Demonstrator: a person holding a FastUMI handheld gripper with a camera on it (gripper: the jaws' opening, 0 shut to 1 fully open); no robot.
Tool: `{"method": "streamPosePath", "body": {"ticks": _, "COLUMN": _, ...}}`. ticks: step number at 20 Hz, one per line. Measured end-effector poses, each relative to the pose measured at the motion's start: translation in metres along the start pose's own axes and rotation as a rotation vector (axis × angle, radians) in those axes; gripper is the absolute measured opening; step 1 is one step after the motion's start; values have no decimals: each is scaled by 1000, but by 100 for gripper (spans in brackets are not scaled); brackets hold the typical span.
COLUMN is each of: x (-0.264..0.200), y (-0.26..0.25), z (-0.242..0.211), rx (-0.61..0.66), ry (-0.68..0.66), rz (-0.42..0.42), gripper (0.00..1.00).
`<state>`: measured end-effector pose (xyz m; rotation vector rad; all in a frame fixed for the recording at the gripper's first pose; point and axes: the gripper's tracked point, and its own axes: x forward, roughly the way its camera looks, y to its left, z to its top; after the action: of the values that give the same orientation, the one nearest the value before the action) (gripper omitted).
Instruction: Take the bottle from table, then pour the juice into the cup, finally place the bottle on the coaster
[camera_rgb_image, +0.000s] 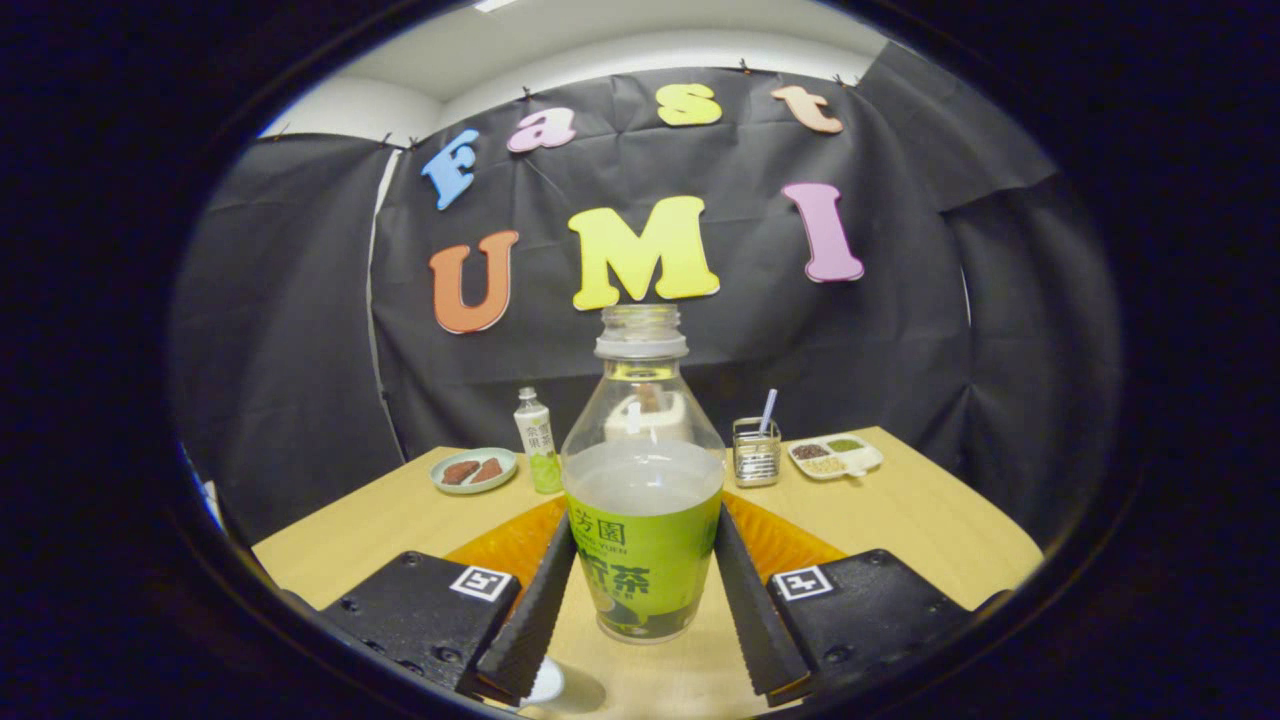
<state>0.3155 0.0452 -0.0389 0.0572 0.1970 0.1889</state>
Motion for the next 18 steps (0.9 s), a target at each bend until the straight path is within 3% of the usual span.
{"method": "streamPosePath", "body": {"ticks": 10, "x": 75, "y": -13, "z": -69, "rx": 0, "ry": 86, "rz": -42, "gripper": 81}}
{"method": "streamPosePath", "body": {"ticks": 18, "x": 73, "y": -6, "z": -77, "rx": -15, "ry": 73, "rz": -57, "gripper": 81}}
